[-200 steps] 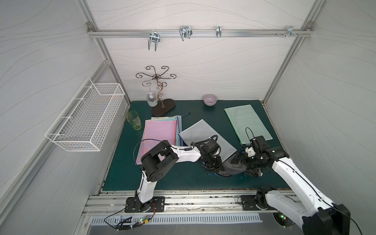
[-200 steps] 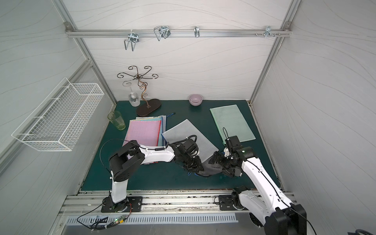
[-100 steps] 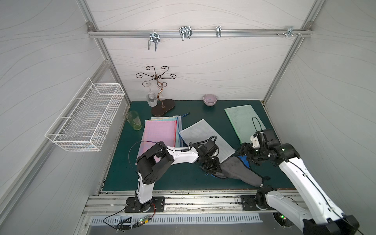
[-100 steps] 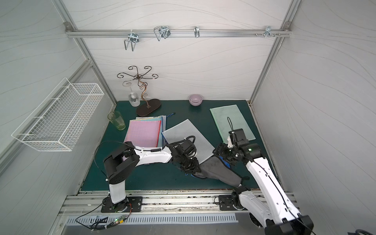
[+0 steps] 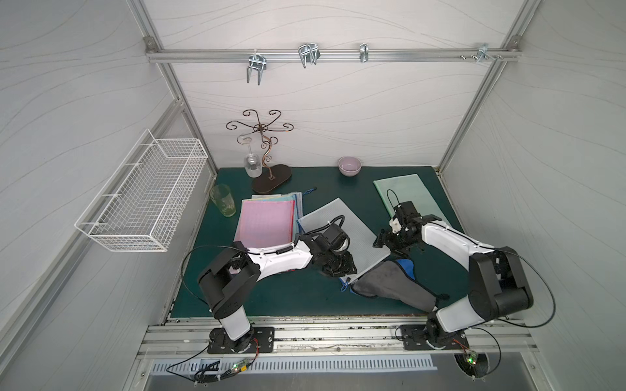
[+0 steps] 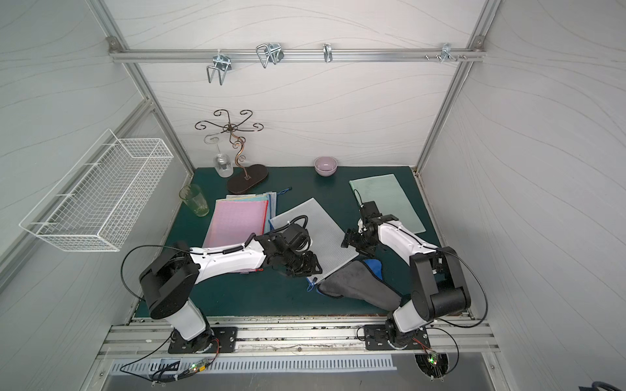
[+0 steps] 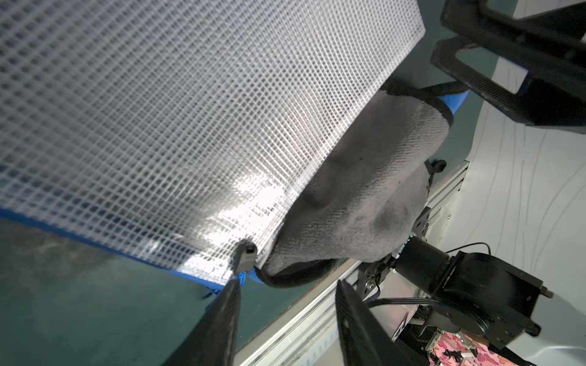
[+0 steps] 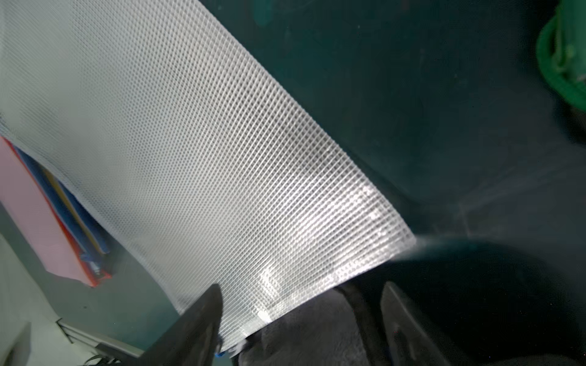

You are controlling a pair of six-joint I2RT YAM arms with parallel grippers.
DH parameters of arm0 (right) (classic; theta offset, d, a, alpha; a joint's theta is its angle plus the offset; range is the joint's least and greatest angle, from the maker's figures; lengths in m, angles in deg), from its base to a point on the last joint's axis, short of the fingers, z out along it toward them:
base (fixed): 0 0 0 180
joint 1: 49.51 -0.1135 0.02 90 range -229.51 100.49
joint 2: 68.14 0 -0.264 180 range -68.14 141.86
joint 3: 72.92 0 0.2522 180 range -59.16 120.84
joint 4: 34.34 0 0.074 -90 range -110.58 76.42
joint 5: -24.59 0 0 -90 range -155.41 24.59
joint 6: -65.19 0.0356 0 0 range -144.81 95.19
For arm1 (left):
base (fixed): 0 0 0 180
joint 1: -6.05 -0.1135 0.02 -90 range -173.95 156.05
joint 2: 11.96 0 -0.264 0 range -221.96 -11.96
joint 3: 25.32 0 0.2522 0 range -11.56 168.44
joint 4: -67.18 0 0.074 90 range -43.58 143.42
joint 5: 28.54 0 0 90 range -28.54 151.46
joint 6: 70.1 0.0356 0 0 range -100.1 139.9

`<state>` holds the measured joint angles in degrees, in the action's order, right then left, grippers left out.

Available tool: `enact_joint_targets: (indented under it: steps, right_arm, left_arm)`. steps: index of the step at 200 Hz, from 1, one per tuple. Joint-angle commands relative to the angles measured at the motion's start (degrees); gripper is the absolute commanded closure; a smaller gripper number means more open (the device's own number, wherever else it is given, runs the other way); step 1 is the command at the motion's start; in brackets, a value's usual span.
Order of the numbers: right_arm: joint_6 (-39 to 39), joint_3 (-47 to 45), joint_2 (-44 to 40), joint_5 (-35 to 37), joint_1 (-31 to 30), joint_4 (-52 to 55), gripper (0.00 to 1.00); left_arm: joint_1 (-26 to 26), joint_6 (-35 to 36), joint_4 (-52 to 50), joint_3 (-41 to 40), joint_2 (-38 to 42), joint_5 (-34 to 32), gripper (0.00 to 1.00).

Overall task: Wipe the document bag
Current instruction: Pick up the document bag from the center of the board.

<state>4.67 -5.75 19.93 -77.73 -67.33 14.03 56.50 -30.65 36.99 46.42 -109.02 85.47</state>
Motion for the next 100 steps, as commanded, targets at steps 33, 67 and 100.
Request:
enact_joint_targets:
  steps: [33, 67, 100]
  right_arm:
    - [-6.2, 2.3, 7.9, 5.0, -0.2, -2.4, 0.15]
    - [-7.8, 2.1, 10.4, 8.3, -0.1, -2.1, 0.16]
    - [-6.4, 0.9, 10.4, 15.4, -0.5, -1.8, 0.18]
  left_arm:
    - [-3.3, -2.2, 6.0, -2.1, -2.1, -5.4, 0.49]
    - [-4.8, -2.3, 6.8, -2.9, -3.1, -5.8, 0.49]
    - [-5.1, -2.5, 7.2, -2.8, -4.4, -5.7, 0.5]
